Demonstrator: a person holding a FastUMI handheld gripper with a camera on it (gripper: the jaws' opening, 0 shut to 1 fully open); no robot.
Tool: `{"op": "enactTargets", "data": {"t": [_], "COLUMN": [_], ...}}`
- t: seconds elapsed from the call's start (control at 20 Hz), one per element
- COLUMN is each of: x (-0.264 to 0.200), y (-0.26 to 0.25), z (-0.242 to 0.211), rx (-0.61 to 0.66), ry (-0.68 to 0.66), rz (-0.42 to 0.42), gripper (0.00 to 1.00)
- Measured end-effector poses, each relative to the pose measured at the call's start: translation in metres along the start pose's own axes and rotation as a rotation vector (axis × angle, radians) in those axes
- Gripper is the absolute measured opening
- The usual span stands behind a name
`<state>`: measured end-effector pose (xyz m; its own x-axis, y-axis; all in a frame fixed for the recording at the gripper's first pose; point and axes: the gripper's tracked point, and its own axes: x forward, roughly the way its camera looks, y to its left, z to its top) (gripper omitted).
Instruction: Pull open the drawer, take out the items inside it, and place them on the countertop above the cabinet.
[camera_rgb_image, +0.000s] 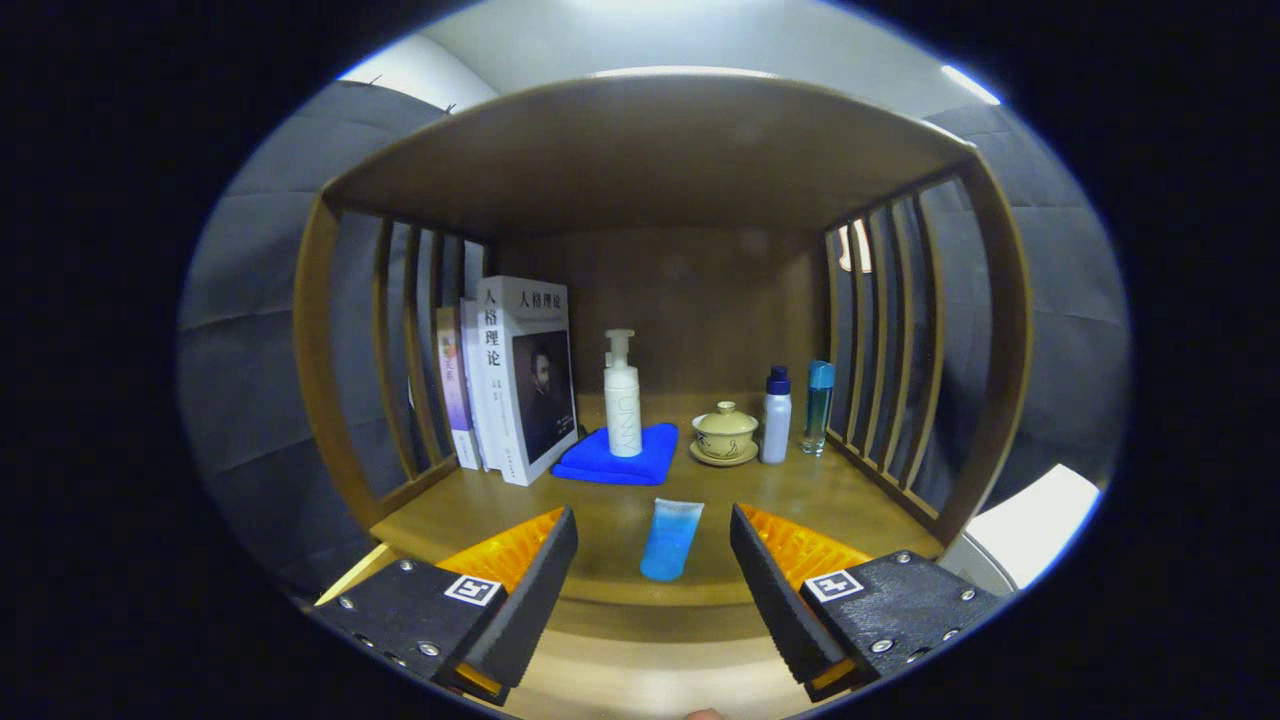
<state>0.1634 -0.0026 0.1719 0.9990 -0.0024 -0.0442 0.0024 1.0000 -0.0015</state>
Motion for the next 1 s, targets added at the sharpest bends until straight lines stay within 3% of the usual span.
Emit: {"op": "enactTargets", "data": {"t": [0.55, 1.0], "x": [-0.109, -0.183], "y": [0.005, 0.043], "z": [-0.017, -0.114], "rx": [-0.018, -0.028], "ry": [-0.161, -0.045], "rz": [0.014, 0.114], "gripper": [0.94, 0.95]}}
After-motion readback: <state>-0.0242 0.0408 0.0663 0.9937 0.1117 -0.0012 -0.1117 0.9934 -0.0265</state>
